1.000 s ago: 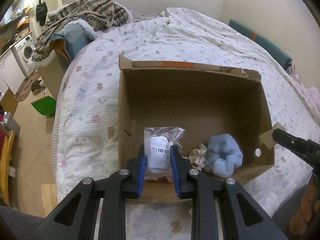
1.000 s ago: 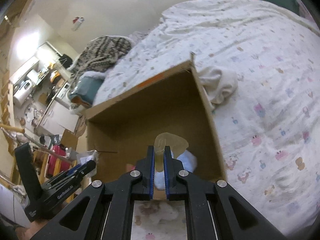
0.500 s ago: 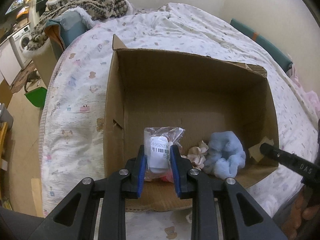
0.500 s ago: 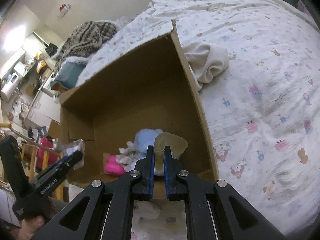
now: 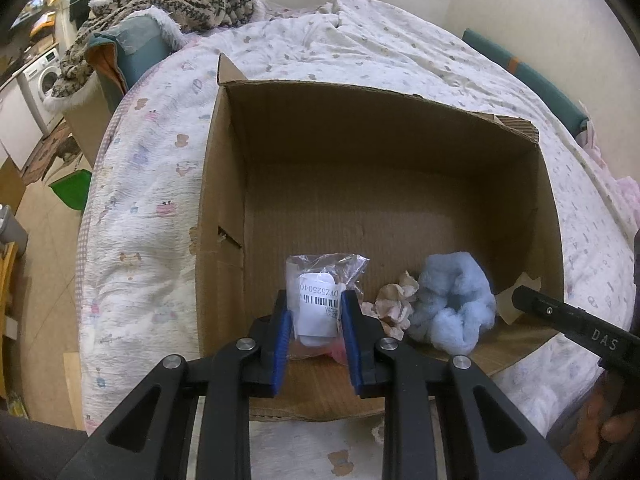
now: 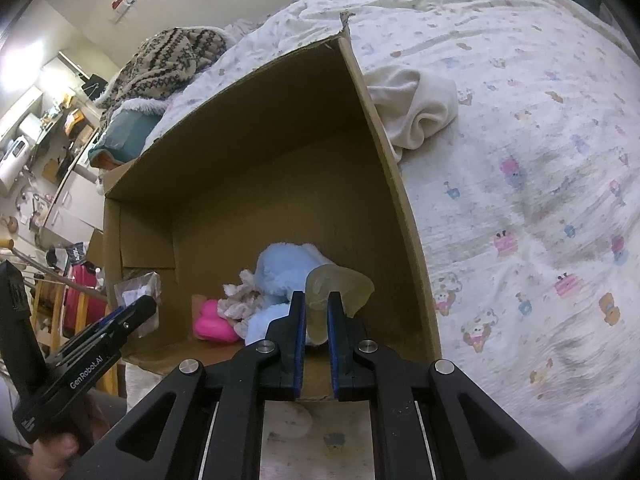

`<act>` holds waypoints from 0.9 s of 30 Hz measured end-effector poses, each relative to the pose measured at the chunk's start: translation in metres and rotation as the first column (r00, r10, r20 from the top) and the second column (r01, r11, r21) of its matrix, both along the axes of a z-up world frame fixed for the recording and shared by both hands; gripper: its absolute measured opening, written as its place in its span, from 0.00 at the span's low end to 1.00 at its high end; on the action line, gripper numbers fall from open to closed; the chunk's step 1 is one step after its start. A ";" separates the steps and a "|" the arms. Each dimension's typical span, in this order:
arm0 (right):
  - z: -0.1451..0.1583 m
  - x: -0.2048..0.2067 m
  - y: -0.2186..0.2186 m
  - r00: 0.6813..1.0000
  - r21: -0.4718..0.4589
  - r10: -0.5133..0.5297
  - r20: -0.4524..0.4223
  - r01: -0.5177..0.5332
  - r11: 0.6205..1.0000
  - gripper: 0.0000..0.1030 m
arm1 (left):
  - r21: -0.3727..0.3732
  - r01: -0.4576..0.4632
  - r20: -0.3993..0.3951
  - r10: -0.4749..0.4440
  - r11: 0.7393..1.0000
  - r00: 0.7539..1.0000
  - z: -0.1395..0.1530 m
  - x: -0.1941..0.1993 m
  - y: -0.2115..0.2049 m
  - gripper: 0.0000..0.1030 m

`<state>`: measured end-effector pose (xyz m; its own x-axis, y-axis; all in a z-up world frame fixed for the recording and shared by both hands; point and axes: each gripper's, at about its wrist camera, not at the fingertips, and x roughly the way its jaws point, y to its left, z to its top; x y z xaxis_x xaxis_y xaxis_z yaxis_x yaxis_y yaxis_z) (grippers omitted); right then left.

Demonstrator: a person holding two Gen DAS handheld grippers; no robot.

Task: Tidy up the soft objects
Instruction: 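Carry the plastic bag and tan foam piece into the box and open both tools, then lift both open tools up out of the box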

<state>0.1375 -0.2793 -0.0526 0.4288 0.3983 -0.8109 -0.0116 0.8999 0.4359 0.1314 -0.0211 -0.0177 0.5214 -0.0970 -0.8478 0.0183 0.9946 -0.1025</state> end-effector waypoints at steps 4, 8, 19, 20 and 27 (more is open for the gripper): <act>-0.001 0.000 0.000 1.000 0.008 -0.001 -0.007 0.001 1.000 0.10 | 0.004 0.003 -0.004 -0.003 1.000 1.000 -0.001 0.000 -0.001 0.22; -0.003 0.000 -0.002 1.000 0.026 -0.003 -0.023 0.004 1.000 0.11 | 0.004 0.002 -0.006 -0.002 1.000 1.000 -0.002 0.001 -0.001 0.22; 0.001 0.000 -0.004 1.000 0.069 -0.007 -0.021 0.009 0.998 0.19 | 0.009 0.001 -0.010 -0.001 1.000 1.000 -0.002 -0.001 -0.003 0.27; 0.001 0.000 -0.005 1.000 0.073 -0.008 -0.020 0.010 0.997 0.20 | 0.010 0.001 -0.010 -0.001 1.000 1.000 -0.002 -0.001 -0.003 0.27; 0.010 -0.004 -0.013 0.999 0.118 -0.037 0.018 0.034 0.992 0.75 | 0.005 -0.005 -0.004 0.005 1.000 1.000 0.001 -0.002 -0.004 0.48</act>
<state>0.1339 -0.2923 -0.0428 0.4600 0.4745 -0.7505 0.0097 0.8425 0.5386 0.1291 -0.0246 -0.0168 0.5185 -0.0897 -0.8504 0.0125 0.9952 -0.0974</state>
